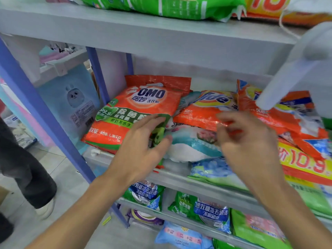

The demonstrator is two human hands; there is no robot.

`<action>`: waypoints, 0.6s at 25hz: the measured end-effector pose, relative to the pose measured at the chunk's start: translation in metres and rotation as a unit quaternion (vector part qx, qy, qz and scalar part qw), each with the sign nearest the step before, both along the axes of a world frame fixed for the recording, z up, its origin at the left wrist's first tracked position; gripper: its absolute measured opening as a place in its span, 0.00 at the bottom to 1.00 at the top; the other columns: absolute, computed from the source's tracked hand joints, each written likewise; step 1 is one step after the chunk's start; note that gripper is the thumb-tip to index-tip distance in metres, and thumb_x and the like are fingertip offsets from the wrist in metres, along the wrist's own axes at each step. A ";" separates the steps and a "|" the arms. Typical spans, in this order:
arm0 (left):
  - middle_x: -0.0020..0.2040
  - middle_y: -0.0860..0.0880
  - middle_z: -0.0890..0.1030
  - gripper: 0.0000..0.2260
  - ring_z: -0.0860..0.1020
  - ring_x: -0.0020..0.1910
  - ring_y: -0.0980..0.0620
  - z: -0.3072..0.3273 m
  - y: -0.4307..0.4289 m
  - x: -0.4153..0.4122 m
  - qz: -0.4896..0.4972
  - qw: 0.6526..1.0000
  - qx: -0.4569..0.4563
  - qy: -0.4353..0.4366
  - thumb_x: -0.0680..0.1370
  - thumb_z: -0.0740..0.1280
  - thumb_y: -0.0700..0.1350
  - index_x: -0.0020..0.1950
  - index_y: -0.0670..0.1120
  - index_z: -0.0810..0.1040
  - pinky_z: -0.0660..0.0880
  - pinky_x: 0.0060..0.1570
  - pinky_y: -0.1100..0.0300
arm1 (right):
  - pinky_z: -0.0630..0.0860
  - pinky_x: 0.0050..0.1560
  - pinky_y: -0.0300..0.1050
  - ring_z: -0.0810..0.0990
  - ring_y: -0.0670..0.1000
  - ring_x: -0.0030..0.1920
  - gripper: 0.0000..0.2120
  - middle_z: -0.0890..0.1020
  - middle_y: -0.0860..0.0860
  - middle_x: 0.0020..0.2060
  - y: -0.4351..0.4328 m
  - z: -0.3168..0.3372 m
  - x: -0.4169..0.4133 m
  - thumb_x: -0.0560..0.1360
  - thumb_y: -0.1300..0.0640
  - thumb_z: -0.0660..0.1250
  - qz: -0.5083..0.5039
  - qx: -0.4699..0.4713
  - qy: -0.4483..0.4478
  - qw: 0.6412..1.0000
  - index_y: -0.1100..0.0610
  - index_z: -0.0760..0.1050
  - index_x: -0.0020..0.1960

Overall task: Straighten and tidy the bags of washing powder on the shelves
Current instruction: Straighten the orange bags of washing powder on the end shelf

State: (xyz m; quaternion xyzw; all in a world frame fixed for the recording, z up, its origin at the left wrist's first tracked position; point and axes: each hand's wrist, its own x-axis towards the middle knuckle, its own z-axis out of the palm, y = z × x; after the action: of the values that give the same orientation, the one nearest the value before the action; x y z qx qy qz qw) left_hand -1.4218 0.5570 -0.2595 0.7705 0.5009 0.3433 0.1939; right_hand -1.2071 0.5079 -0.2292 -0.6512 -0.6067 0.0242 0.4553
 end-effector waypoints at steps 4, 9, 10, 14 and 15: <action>0.49 0.51 0.83 0.11 0.78 0.50 0.51 0.019 0.009 0.054 0.036 0.994 0.033 -0.098 0.81 0.67 0.51 0.59 0.46 0.83 0.70 0.50 0.62 | 0.73 0.52 0.49 0.80 0.58 0.49 0.12 0.83 0.55 0.51 -0.016 0.023 0.060 0.77 0.49 0.67 -0.201 0.044 -0.019 0.978 0.54 0.81 0.56; 0.62 0.42 0.82 0.21 0.77 0.64 0.41 0.032 0.036 0.118 0.074 0.995 -0.046 -0.042 0.79 0.67 0.57 0.66 0.46 0.79 0.69 0.65 0.55 | 0.70 0.56 0.54 0.76 0.68 0.57 0.39 0.76 0.63 0.52 0.007 0.027 0.110 0.71 0.26 0.51 -0.225 -0.197 -0.080 0.951 0.56 0.76 0.63; 0.67 0.42 0.79 0.28 0.74 0.68 0.40 0.034 0.043 0.125 0.077 0.987 -0.133 -0.040 0.76 0.67 0.65 0.69 0.48 0.76 0.67 0.70 0.49 | 0.72 0.60 0.55 0.76 0.67 0.59 0.47 0.78 0.62 0.53 0.013 0.030 0.111 0.65 0.19 0.50 -0.221 -0.232 -0.028 0.947 0.56 0.77 0.62; 0.60 0.47 0.83 0.46 0.83 0.56 0.46 0.037 0.059 0.134 0.122 0.947 -0.264 -0.136 0.53 0.76 0.75 0.64 0.49 0.79 0.80 0.58 0.47 | 0.79 0.56 0.54 0.82 0.60 0.52 0.45 0.84 0.55 0.49 0.012 0.044 0.119 0.56 0.17 0.63 -0.175 -0.289 0.069 0.939 0.55 0.81 0.52; 0.55 0.48 0.85 0.38 0.84 0.51 0.49 0.042 0.056 0.134 0.117 0.949 -0.257 -0.138 0.57 0.79 0.69 0.59 0.48 0.81 0.82 0.52 0.53 | 0.79 0.54 0.53 0.83 0.58 0.48 0.41 0.84 0.54 0.46 0.008 0.048 0.122 0.56 0.19 0.66 -0.156 -0.304 0.081 0.936 0.54 0.81 0.50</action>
State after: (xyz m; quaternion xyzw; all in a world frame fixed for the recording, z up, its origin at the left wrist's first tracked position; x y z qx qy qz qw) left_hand -1.2881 0.6130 -0.2171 0.5751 0.6273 0.3264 0.4113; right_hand -1.0856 0.5155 -0.1808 -0.8407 -0.4227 0.1884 0.2812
